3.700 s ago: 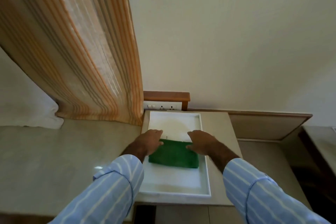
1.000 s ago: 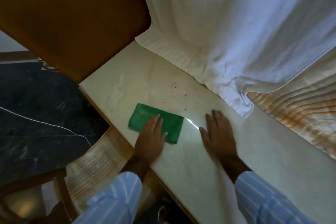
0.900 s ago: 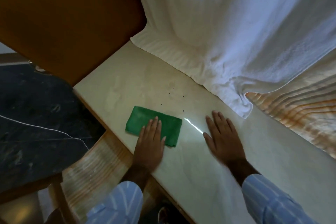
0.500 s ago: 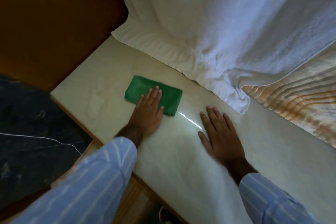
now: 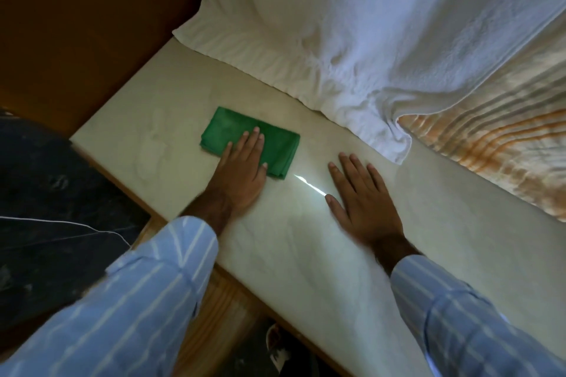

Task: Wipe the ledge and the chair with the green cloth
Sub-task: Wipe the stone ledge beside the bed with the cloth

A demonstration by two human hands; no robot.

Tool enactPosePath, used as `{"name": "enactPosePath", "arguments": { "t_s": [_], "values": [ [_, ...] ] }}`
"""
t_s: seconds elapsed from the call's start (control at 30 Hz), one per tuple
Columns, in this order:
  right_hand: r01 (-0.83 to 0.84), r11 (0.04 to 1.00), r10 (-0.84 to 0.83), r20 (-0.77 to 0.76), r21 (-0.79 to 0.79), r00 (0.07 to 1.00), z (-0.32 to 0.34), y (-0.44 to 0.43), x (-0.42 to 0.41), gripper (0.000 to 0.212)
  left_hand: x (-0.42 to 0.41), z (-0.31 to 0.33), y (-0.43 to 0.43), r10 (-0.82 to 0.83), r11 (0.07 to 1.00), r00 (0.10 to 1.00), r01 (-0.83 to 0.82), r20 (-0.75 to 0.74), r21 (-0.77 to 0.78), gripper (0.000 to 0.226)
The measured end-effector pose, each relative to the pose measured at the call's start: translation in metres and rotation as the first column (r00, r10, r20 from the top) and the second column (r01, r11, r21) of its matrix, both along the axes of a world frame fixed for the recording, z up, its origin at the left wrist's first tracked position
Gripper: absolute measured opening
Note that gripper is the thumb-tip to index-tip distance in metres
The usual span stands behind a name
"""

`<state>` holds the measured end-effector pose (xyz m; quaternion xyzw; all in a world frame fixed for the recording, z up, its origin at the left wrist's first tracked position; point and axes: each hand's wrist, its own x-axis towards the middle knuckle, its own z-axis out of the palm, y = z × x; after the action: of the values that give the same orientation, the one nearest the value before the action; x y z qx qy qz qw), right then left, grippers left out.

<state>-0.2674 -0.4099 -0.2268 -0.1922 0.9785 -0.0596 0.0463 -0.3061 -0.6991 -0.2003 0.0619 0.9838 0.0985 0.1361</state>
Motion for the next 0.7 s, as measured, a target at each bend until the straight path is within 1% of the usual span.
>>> {"name": "enactPosePath", "arguments": {
  "t_s": [0.13,0.23,0.33,0.43,0.53,0.7],
  "values": [
    [-0.002,1.000,0.002,0.007,0.003,1.000,0.003,-0.001,0.001,0.068,0.074,0.005,-0.002,0.020,1.000,0.999,-0.021,0.030,0.004,0.070],
    [0.000,1.000,0.000,0.016,0.003,1.000,0.004,-0.001,0.001,0.068,0.125,0.009,0.010,-0.062,0.998,0.994,0.063,0.093,-0.006,0.072],
    [-0.002,1.000,0.002,0.021,0.006,1.000,0.004,-0.001,0.000,0.068,0.139,0.010,0.022,-0.088,0.996,0.989,0.091,0.121,-0.022,0.072],
    [-0.002,1.000,0.002,0.012,0.000,1.000,0.002,-0.001,0.000,0.067,0.115,0.012,0.031,-0.106,0.992,0.989,0.112,0.105,-0.053,0.072],
    [0.004,1.000,-0.004,0.000,-0.016,1.000,0.001,-0.001,0.000,0.065,0.069,0.011,0.042,-0.116,0.989,0.990,0.123,0.086,-0.080,0.072],
    [0.003,0.999,-0.003,-0.005,-0.033,1.000,0.000,-0.001,-0.001,0.065,-0.022,0.006,0.062,-0.012,0.992,1.000,0.014,0.020,-0.124,0.071]
  ]
}}
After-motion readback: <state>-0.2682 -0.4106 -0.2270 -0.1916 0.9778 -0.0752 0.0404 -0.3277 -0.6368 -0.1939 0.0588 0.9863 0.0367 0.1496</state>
